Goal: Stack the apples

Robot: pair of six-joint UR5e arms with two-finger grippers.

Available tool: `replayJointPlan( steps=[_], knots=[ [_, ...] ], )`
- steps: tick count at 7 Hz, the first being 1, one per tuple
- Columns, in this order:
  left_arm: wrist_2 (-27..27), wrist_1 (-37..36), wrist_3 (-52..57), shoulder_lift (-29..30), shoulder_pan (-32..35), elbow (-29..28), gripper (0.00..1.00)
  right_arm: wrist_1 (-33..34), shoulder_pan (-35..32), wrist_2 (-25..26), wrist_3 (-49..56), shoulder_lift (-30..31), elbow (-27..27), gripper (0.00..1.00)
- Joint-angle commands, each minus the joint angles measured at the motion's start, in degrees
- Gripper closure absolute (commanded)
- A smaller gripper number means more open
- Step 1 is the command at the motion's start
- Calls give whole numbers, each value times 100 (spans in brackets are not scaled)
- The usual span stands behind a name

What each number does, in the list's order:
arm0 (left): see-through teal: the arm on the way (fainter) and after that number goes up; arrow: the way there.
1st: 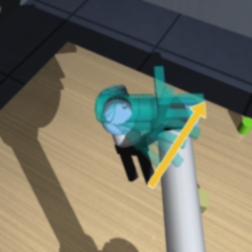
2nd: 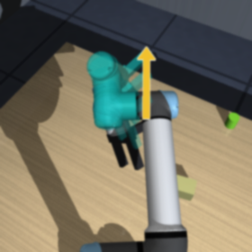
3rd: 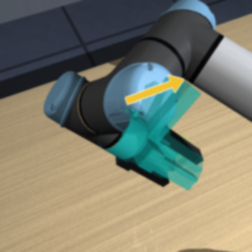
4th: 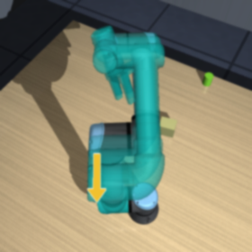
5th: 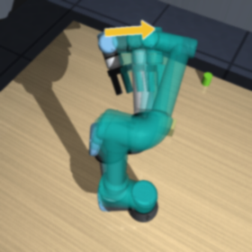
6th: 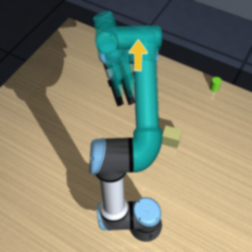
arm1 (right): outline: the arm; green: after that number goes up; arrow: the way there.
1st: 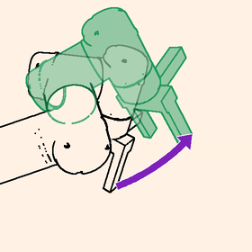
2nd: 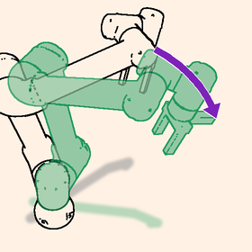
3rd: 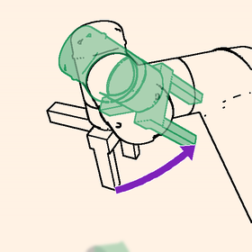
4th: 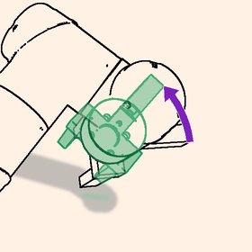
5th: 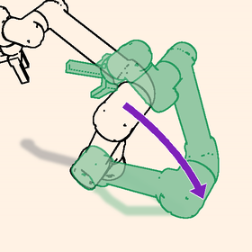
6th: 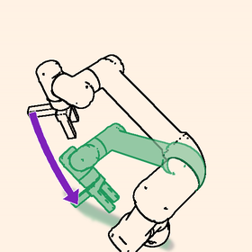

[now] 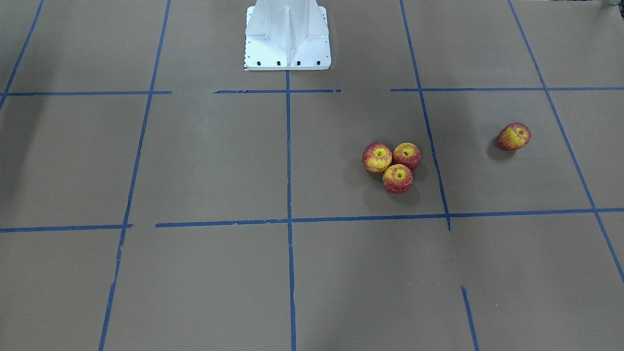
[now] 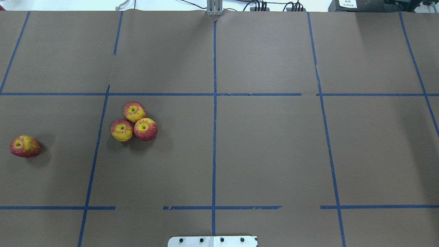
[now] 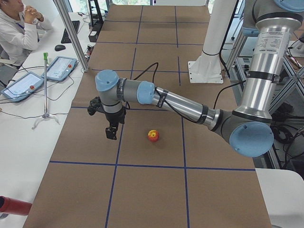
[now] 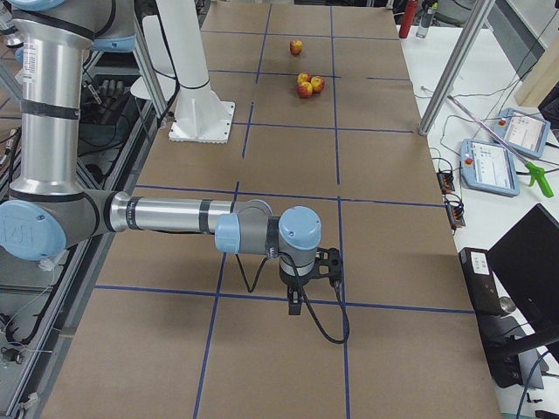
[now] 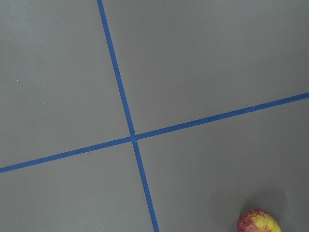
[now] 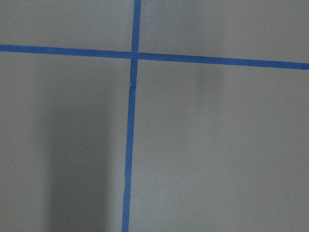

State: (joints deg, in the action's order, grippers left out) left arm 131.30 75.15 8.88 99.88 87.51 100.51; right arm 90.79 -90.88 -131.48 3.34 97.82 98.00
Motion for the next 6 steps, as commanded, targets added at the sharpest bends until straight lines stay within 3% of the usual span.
replayJointPlan(
  steps=[1, 5, 6],
  knots=[
    [36, 147, 70, 66, -23, -75, 0, 0, 0, 0, 0, 0, 0, 0],
    [71, 324, -243, -336, -76, -165, 0, 0, 0, 0, 0, 0, 0, 0],
    [263, 768, -603, -564, -354, -77, 0, 0, 0, 0, 0, 0, 0, 0]
  ],
)
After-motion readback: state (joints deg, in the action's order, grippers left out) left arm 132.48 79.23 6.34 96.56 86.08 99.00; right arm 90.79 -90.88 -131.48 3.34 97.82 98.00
